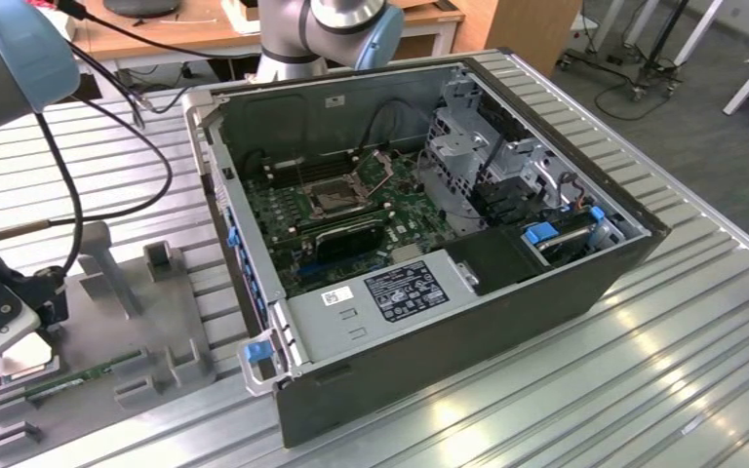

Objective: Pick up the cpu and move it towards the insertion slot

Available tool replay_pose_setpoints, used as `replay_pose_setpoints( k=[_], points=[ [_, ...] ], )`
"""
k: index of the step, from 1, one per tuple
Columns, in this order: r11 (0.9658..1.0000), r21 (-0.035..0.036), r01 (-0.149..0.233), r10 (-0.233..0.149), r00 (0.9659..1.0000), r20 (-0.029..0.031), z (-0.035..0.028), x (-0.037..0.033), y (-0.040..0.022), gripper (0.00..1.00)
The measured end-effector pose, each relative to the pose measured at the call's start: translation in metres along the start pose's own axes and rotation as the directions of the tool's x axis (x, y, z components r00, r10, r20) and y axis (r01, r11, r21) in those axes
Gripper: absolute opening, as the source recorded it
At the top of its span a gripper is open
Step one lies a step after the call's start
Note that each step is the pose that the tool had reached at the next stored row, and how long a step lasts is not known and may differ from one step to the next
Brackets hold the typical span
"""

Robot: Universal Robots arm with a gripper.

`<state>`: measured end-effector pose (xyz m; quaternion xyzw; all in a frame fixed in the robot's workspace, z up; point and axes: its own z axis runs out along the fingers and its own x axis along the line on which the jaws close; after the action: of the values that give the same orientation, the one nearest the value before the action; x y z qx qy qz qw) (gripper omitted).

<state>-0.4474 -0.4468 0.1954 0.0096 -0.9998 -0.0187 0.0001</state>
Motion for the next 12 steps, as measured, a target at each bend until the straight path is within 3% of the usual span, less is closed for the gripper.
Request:
replay_pose_setpoints(
  k=[12],
  points=[
    [1.0,-0.0001,0.0,0.0,1.0,0.0001,0.0003,0.0,0.0,0.6]
  ],
)
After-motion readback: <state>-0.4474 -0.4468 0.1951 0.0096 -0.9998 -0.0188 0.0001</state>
